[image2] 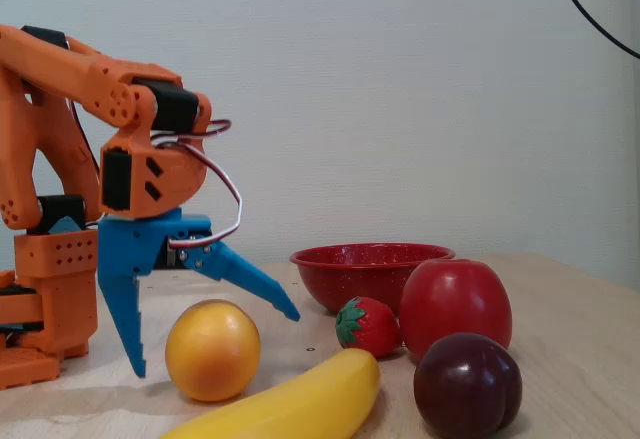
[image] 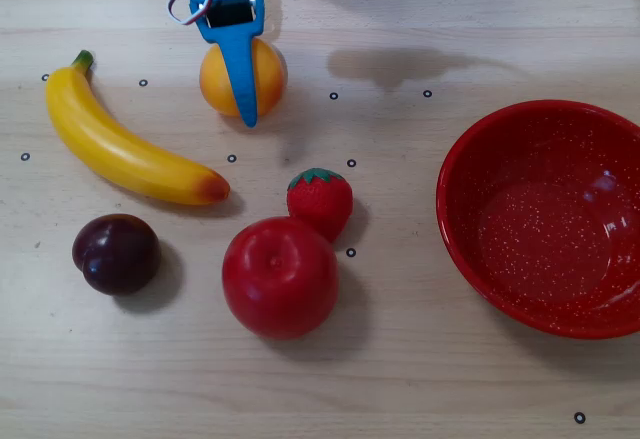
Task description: Put the peach in the red bowl.
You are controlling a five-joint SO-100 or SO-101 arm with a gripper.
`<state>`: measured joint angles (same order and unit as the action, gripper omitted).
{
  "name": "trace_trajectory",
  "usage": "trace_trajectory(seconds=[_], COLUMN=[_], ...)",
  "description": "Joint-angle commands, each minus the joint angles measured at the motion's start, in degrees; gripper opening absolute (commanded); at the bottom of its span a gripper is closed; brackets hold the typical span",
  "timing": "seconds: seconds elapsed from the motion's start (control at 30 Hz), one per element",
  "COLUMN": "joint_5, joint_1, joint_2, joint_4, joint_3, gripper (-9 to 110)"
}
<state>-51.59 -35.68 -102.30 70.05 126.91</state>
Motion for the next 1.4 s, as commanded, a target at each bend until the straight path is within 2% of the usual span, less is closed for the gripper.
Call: trace_trajectory(seconds=[0.0,0.67,1.37], joint_5=[1.1,8.9,9.4], joint_1=[1.4,4.7,3.2], joint_2=[-0.9,2.1,4.1], joint_4=[-1.8,-9.1,-12.0], joint_3=[-1.5,0.4,-0.5], gripper=[57,57,55])
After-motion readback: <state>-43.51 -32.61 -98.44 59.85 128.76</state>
